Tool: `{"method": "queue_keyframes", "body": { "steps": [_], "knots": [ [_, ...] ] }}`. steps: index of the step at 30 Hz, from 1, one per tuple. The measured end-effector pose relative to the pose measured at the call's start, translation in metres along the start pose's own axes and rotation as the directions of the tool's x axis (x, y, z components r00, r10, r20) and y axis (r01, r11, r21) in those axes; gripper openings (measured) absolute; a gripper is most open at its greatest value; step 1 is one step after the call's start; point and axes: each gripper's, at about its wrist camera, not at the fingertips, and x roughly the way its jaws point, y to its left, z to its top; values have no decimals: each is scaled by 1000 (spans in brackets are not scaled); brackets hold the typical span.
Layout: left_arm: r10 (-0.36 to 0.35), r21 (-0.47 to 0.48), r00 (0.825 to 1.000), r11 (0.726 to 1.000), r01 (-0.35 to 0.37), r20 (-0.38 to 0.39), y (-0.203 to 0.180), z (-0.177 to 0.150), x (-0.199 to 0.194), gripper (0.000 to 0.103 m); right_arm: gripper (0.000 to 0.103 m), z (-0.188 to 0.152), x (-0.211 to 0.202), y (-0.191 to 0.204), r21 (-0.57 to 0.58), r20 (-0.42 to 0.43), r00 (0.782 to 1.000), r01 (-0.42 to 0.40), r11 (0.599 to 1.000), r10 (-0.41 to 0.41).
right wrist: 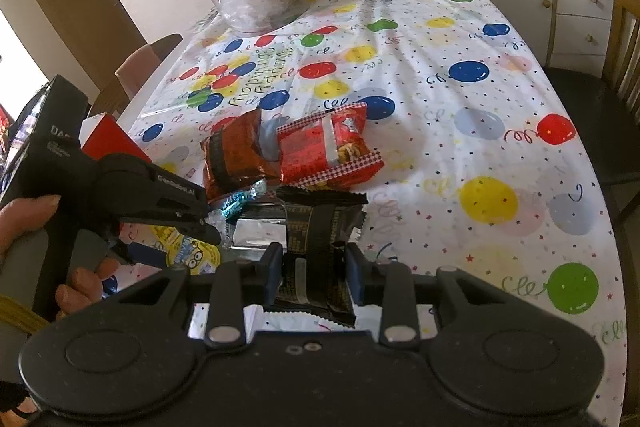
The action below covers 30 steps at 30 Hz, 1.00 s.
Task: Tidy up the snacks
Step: 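Carry the jelly stick and dark candy over the red box with both grippers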
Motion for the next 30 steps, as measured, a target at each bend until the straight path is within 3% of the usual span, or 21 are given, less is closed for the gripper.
{"method": "queue_keyframes", "body": {
  "steps": [3,15,21,30],
  "knots": [
    [-14,6,1000,1000,14,7,6,-2,-1,51,32,-1,0,-1,1,-2,1000,-4,1000,4],
    [-106,36,994,994,106,-1,45,-15,-11,50,32,-2,1,15,-29,-5,1000,-23,999,23],
    [-150,135,988,980,144,38,57,-25,-38,50,32,-1,0,30,-55,-5,999,-33,998,33],
    [-226,309,964,935,174,138,82,-30,-88,51,32,1,-9,68,-111,6,999,-40,993,41]
  ]
}}
